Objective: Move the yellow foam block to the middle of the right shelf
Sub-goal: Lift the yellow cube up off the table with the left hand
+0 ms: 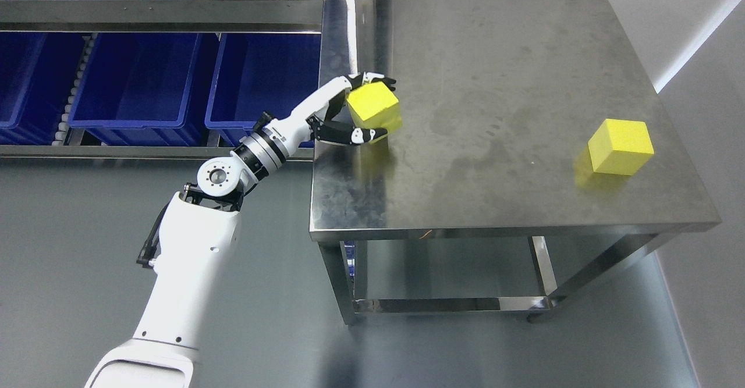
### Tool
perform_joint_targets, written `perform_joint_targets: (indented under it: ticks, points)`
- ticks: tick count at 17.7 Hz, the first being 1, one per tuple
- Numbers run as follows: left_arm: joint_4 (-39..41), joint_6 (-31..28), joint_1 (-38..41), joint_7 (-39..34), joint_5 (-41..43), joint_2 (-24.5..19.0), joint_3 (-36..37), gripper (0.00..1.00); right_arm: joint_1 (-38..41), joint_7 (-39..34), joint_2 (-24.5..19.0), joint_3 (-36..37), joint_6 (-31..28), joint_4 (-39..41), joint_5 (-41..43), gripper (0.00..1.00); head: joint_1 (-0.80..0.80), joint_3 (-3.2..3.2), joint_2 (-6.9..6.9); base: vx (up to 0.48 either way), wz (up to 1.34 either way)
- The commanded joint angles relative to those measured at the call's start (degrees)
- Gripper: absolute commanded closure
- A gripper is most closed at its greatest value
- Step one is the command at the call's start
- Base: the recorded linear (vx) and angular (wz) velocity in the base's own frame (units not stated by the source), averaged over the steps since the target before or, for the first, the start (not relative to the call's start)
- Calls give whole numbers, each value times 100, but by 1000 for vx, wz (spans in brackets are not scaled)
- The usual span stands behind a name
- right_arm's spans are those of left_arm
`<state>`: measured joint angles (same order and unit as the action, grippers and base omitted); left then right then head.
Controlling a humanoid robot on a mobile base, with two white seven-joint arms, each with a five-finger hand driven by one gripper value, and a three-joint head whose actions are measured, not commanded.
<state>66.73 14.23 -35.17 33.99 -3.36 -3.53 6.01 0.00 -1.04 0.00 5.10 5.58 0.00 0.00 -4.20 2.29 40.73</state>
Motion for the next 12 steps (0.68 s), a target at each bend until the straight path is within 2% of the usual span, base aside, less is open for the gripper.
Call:
perform_joint_targets:
  ticks: [1, 4, 5, 7, 12]
  points:
    - [840, 474, -192, -1153, -1255, 253, -846, 68, -8, -2, 100, 0, -4, 100, 0, 0, 0, 0, 0, 0, 0]
    - [1508, 467, -113, -3375, -1255, 253, -838, 68, -8, -2, 100, 0, -4, 100, 0, 0, 0, 0, 0, 0, 0]
    - [1640, 362, -35, -3590, -1246, 253, -803, 68, -8, -2, 100, 0, -4, 100, 0, 0, 0, 0, 0, 0, 0]
    - [1686, 344, 246, -3583, -1246, 253, -689, 68, -17, -2, 100, 0, -4, 100, 0, 0, 0, 0, 0, 0, 0]
    - [1808, 572, 695, -3575, -1246, 253, -714, 67, -8, -2, 100, 0, -4, 100, 0, 0, 0, 0, 0, 19, 78]
